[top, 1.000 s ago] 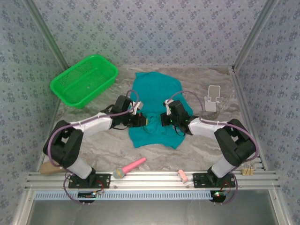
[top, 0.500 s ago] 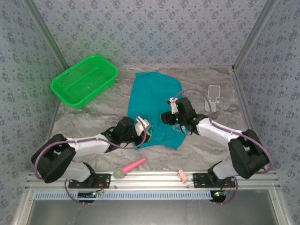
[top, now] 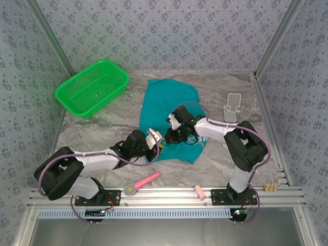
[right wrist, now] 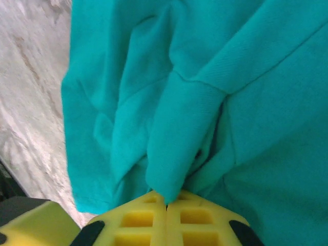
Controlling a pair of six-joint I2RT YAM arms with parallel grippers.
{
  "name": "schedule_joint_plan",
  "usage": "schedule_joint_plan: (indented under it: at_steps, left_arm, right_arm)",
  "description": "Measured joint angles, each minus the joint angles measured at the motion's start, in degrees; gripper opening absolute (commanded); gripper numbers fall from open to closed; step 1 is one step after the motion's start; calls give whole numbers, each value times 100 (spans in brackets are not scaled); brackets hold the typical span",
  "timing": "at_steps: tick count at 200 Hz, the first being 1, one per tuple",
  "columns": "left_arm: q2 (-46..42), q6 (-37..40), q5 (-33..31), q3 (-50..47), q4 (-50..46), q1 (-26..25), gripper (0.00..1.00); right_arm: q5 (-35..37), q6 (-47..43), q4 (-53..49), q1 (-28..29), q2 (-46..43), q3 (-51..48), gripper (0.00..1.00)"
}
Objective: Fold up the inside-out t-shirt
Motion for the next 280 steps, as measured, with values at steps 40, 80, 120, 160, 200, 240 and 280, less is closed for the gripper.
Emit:
schedule_joint_plan:
  at_steps: [40, 80, 120, 160, 200, 240, 280]
  left_arm:
    - [0, 444, -22, 0, -13, -140, 5]
    - [225, 1307, -330, 192, -321, -420, 4]
    - [501, 1554, -485, 387, -352, -470, 10]
    - [413, 1451, -214, 623, -1080, -522, 35]
    - [-37, 1152, 79, 1228, -1786, -481, 44]
    - [376, 431, 251, 1985, -2028, -282, 45]
    - [1003, -39, 260, 2068, -2232, -170, 34]
  right_arm:
    - [-33, 0, -90, -251, -341, 149, 0]
    - [-297, -37, -389, -1123, -619, 487, 2]
    - [-695, 28, -745, -1547, -26, 601, 9]
    - [-737, 92, -741, -1593, 48, 656, 33]
    - [-490, 118, -772, -1668, -380, 398, 40]
    - [-190, 330, -706, -1276, -863, 17, 42]
    - [59, 621, -422, -756, -802, -17, 23]
